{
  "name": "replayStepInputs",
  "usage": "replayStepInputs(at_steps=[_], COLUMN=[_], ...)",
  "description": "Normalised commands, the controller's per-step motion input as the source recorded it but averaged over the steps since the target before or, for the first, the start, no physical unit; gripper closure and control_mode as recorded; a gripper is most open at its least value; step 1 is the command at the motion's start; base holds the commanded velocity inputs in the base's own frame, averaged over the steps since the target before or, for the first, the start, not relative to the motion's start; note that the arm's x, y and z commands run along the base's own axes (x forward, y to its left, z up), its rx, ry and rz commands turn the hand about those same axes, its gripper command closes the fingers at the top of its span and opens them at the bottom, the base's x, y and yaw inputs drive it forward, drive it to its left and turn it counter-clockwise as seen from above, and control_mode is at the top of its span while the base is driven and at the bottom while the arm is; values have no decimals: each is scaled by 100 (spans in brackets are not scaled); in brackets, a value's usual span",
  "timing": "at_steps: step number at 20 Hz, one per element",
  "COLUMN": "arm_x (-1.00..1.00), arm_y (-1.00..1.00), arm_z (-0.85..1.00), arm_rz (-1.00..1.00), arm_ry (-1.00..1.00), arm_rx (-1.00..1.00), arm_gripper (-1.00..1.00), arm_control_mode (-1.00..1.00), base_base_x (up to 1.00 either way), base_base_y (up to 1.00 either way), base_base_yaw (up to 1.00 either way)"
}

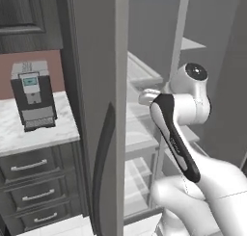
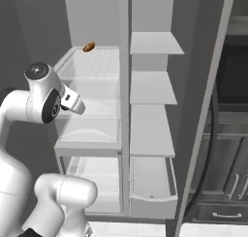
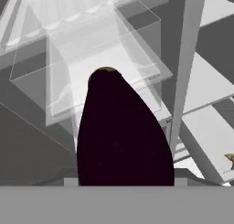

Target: Take the eggplant and mushroom from the fridge shelf and place them in the freezer drawer to begin freezing them.

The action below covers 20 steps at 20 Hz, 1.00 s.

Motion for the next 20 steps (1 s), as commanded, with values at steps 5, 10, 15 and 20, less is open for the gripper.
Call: replayStepInputs(at_steps=[5, 10, 15, 20], arm_x=[0, 0, 0, 0], arm_y=[0, 0, 0, -14], arm_z=[0, 0, 0, 0], arm_rz=[0, 0, 0, -8], arm_ry=[0, 0, 0, 2], arm_rx=[0, 0, 0, 3], arm_gripper=[100, 100, 100, 100], arm_control_mode=[100, 100, 100, -100], base_base_x=[-67, -78, -28, 0], base_base_y=[0, 0, -4, -3], base_base_yaw=[-36, -36, -25, -6])
